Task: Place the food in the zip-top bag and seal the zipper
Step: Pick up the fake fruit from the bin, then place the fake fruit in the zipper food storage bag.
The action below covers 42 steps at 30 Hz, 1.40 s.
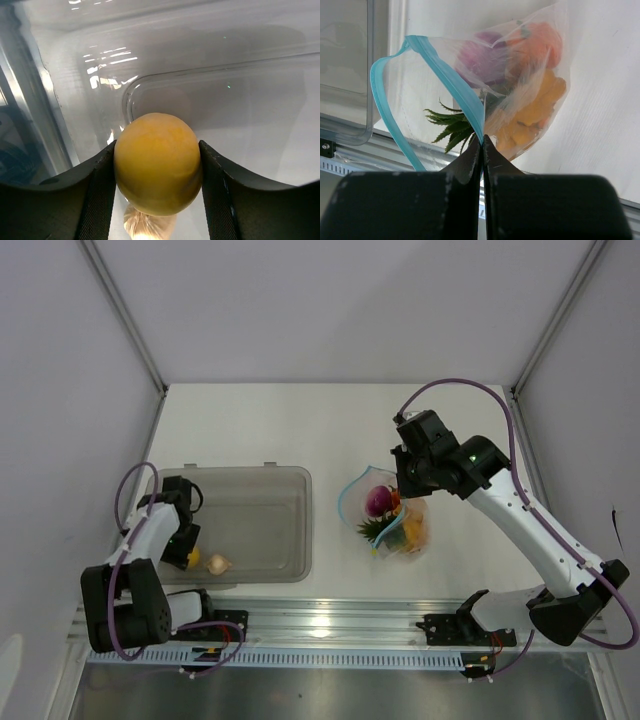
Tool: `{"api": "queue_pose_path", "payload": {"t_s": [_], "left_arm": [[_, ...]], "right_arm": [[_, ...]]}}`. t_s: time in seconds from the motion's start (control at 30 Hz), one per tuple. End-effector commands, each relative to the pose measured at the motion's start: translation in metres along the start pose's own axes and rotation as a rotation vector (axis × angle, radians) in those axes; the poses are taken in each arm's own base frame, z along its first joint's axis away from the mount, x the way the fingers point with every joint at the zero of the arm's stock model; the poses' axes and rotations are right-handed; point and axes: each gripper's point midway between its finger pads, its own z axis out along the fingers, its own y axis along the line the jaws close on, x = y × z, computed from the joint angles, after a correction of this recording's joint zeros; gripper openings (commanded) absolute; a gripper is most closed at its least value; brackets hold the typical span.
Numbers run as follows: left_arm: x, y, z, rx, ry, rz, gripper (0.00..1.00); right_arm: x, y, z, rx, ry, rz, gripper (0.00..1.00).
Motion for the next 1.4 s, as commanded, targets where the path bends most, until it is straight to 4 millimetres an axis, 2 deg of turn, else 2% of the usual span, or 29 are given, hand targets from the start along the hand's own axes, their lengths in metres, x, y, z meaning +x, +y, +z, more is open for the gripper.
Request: {"api": "queue_pose_path", "payload": {"t_s": [0.0, 0.17, 0.2, 0.23, 0.4, 0.43, 0.57, 0.63, 0.67, 0.73, 0.77, 0.8, 0.83, 0.87, 0.97, 1.0, 1.03, 1.07, 1.13, 1.2, 1.27, 1.3, 1.37], "left_arm": [[-0.016, -0.015, -0.021, 0.086, -0.020, -0.018, 0.23], [-0.023, -0.033, -0.061, 0.245, -0.009, 0.005, 0.12], [-0.025, -0.038, -0.071, 0.287, -0.013, 0.026, 0.06], [-0.024, -0.045, -0.083, 0.331, -0.011, 0.048, 0.04], [-0.021, -0.062, -0.134, 0.491, -0.012, 0.122, 0.00], [-0.015, -0.070, -0.149, 0.554, -0.008, 0.156, 0.01], [0.013, -0.089, -0.191, 0.773, 0.046, 0.286, 0.01], [0.036, -0.094, -0.217, 0.909, 0.096, 0.375, 0.01], [0.051, -0.099, -0.238, 1.025, 0.119, 0.429, 0.01], [0.067, -0.100, -0.255, 1.119, 0.152, 0.474, 0.00], [0.073, -0.104, -0.270, 1.195, 0.159, 0.490, 0.01], [0.081, -0.103, -0.279, 1.239, 0.176, 0.515, 0.01], [0.098, -0.097, -0.295, 1.310, 0.221, 0.580, 0.02], [0.102, -0.100, -0.314, 1.402, 0.212, 0.606, 0.03], [0.133, -0.091, -0.345, 1.558, 0.290, 0.737, 0.08], [0.139, -0.093, -0.363, 1.641, 0.306, 0.751, 0.09], [0.153, -0.083, -0.375, 1.702, 0.366, 0.816, 0.09], [0.164, -0.084, -0.376, 1.719, 0.391, 0.852, 0.11], [0.180, -0.076, -0.397, 1.812, 0.436, 0.907, 0.12], [0.202, -0.071, -0.398, 1.815, 0.484, 0.973, 0.13], [0.213, -0.069, -0.405, 1.834, 0.509, 1.008, 0.13], [0.226, -0.068, -0.402, 1.822, 0.540, 1.043, 0.13], [0.237, -0.067, -0.414, 1.863, 0.562, 1.071, 0.13]], "right_arm": [[-0.004, 0.002, 0.002, -0.012, -0.008, 0.000, 0.00], [-0.003, 0.004, 0.003, -0.015, -0.005, 0.003, 0.00], [-0.004, 0.004, 0.004, -0.017, -0.007, 0.005, 0.00], [-0.004, 0.004, 0.004, -0.014, -0.007, 0.008, 0.00], [-0.002, 0.005, 0.005, -0.015, -0.007, 0.015, 0.00], [-0.001, 0.003, 0.006, -0.011, -0.007, 0.016, 0.00], [-0.001, 0.003, 0.010, -0.006, -0.009, 0.023, 0.00], [-0.002, 0.003, 0.010, -0.011, -0.013, 0.030, 0.00], [-0.002, 0.005, 0.010, -0.018, -0.015, 0.031, 0.00], [-0.005, 0.007, 0.008, -0.023, -0.023, 0.037, 0.00], [-0.005, 0.008, 0.007, -0.024, -0.024, 0.036, 0.00], [-0.006, 0.008, 0.006, -0.026, -0.026, 0.037, 0.00], [-0.007, 0.008, 0.003, -0.026, -0.032, 0.038, 0.00], [-0.009, 0.007, 0.001, -0.023, -0.038, 0.038, 0.00], [-0.011, 0.007, -0.003, -0.019, -0.047, 0.040, 0.00], [-0.012, 0.007, -0.003, -0.020, -0.049, 0.042, 0.00], [-0.012, 0.007, -0.004, -0.018, -0.049, 0.042, 0.00], [-0.012, 0.008, -0.005, -0.021, -0.052, 0.044, 0.00], [-0.013, 0.009, -0.007, -0.026, -0.056, 0.050, 0.00], [-0.015, 0.010, -0.012, -0.032, -0.069, 0.059, 0.00], [-0.016, 0.012, -0.015, -0.041, -0.073, 0.061, 0.00], [-0.017, 0.014, -0.017, -0.046, -0.076, 0.060, 0.00], [-0.020, 0.015, -0.021, -0.052, -0.086, 0.064, 0.00]]}}
